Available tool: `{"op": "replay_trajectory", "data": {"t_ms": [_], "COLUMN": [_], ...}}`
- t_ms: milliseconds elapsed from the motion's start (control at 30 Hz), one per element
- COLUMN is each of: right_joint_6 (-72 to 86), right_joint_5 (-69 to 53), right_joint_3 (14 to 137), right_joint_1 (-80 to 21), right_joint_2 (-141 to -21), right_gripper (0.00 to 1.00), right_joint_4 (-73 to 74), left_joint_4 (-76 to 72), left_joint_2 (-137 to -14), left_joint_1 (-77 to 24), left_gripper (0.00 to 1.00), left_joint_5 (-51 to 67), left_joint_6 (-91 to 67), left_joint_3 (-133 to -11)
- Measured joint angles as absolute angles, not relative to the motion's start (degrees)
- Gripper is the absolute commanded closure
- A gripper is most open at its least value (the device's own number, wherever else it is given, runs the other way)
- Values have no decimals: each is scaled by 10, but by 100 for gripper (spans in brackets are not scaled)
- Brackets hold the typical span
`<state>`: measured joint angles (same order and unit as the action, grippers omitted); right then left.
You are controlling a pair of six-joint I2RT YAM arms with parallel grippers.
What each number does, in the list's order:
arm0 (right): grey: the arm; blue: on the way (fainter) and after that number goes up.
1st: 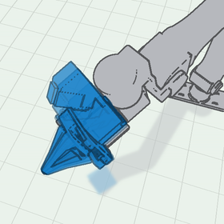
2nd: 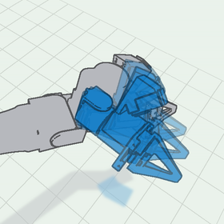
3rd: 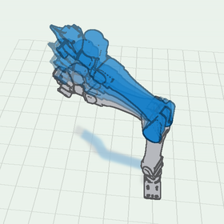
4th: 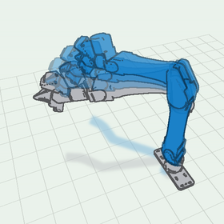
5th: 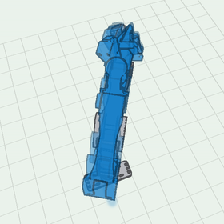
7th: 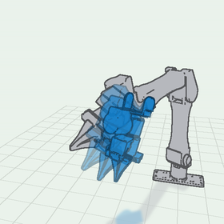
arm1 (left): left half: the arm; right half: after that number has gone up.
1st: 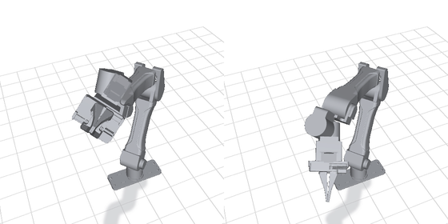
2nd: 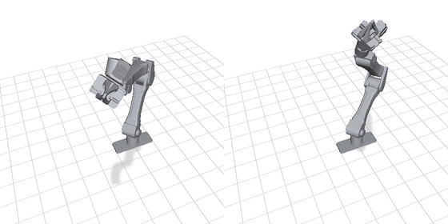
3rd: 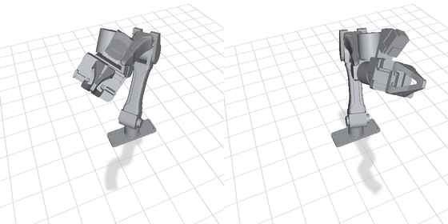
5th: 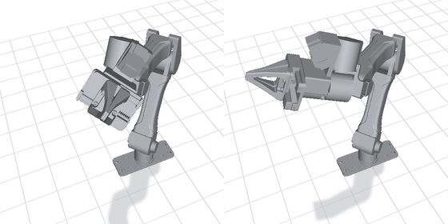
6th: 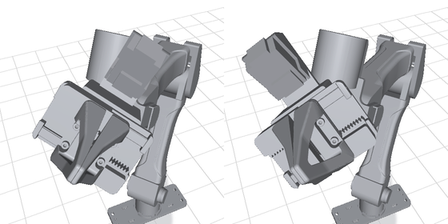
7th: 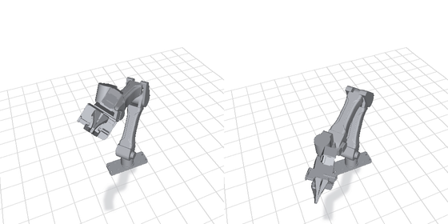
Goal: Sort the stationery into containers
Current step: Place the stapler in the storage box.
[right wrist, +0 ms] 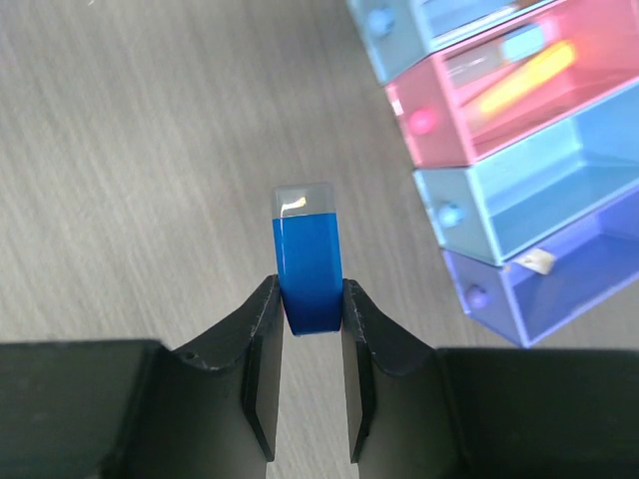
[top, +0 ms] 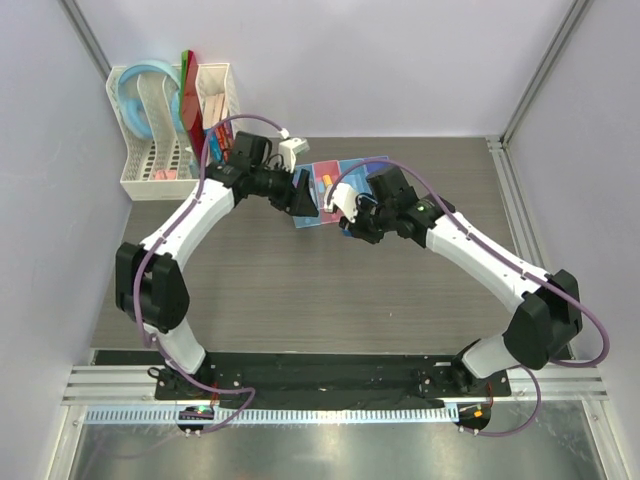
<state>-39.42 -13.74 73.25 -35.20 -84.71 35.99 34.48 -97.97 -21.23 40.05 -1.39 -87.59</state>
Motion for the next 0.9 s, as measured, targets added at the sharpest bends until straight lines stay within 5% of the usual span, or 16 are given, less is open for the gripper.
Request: {"op": "replay_trajectory", "data": {"t_ms": [900], "right_joint_6": [-340], "right_joint_5": [-39], "right_joint_3": [705], "right_joint_1": [-408], "right_joint_2": [-839], "right_gripper": [99], "right_joint_4": [236], "left_joint_4": [346], "left_joint_2": [-1031], "left_joint_1": [-263], "left_gripper": [36], "left_joint_5": [458], "left_joint_6": [-28], "left_joint_3": [-896]}}
